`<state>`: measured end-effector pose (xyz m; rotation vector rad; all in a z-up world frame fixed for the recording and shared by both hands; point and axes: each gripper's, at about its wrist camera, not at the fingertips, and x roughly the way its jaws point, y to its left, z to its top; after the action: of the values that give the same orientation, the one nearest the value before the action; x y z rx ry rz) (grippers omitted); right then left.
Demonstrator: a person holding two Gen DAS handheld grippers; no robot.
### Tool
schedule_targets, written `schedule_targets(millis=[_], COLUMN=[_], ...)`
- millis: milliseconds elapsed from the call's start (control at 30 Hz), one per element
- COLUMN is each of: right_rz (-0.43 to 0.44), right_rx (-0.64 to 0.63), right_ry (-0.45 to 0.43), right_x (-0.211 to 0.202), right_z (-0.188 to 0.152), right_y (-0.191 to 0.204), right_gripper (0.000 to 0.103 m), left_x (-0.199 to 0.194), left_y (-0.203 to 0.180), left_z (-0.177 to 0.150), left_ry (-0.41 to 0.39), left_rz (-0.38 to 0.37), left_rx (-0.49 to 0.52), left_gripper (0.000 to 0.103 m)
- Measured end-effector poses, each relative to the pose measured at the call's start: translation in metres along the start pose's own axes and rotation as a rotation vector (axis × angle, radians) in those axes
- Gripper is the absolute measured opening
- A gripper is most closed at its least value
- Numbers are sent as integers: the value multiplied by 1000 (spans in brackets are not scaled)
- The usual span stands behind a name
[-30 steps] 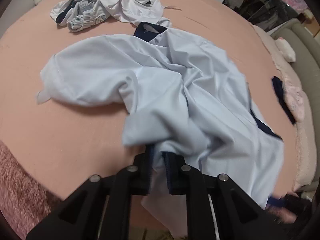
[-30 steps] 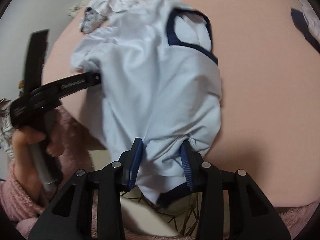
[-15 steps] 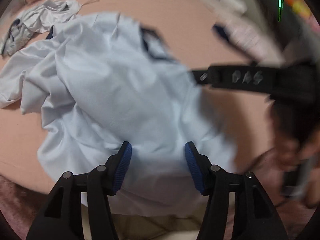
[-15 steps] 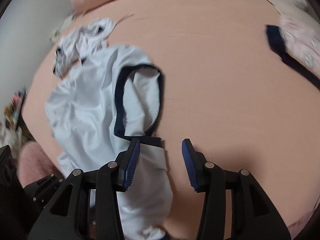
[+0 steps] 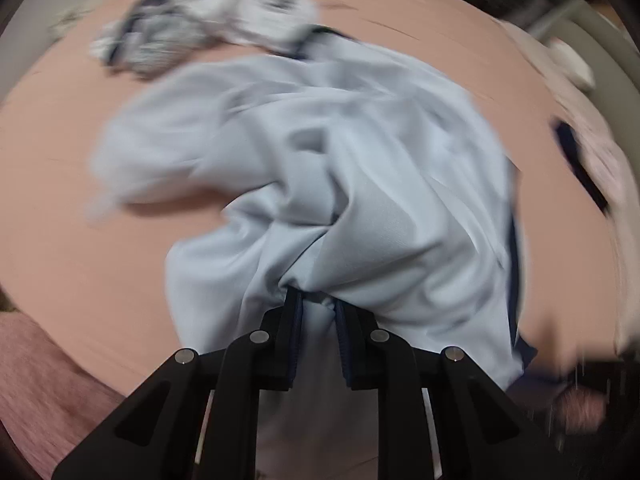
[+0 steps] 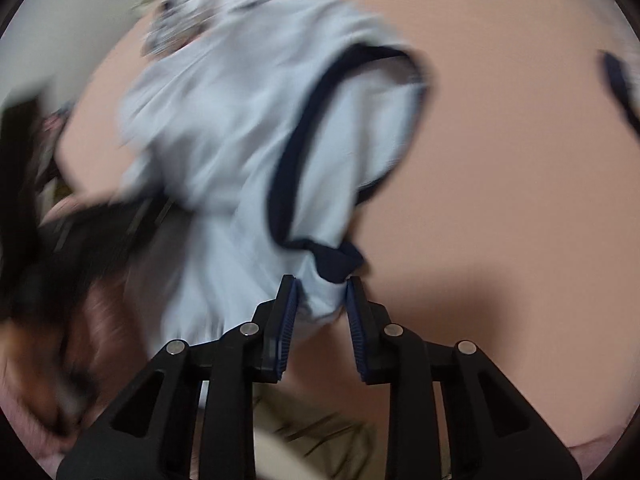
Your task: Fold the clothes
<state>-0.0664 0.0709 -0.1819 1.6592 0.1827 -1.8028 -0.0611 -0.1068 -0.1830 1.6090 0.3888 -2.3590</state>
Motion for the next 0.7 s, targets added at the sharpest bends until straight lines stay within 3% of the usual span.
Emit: schedule_targets(millis=[67,133,233,300,367,500,600,700], right_rz=[27,18,-61,-113,-165,-270,-292,-296], right_rx=[-42,-60,-41,-28,-15,12,8,26], right_ry=[-7,-27,-79,-114,-149,-219,-220,-224], right_x=[-2,-7,-16,-23,-29,-42,-34,-19], right_z=[-1,3,19,30,40,62,68,75], right_y=[17,23,9,0,-9,-28,-33,-31], right_gripper=[25,25,28,32,34,43,47,47], left_x=[0,-6,-26,-39,-50,-49,-44,-41], left_y=[19,32,29,20,18,17,6,-4], left_z=[10,13,2,-8,-19,-36,-43,-47], left_ry=[7,20,-7,-42,-71,-54,-20,-32], left_rz=[34,-12,-81,-126,-165,-255,-307,-295], left_rx=[-32,-74,-71,-71,-95,-57,-20,-15], left_gripper=[19,19,33,50,55,62,62,62])
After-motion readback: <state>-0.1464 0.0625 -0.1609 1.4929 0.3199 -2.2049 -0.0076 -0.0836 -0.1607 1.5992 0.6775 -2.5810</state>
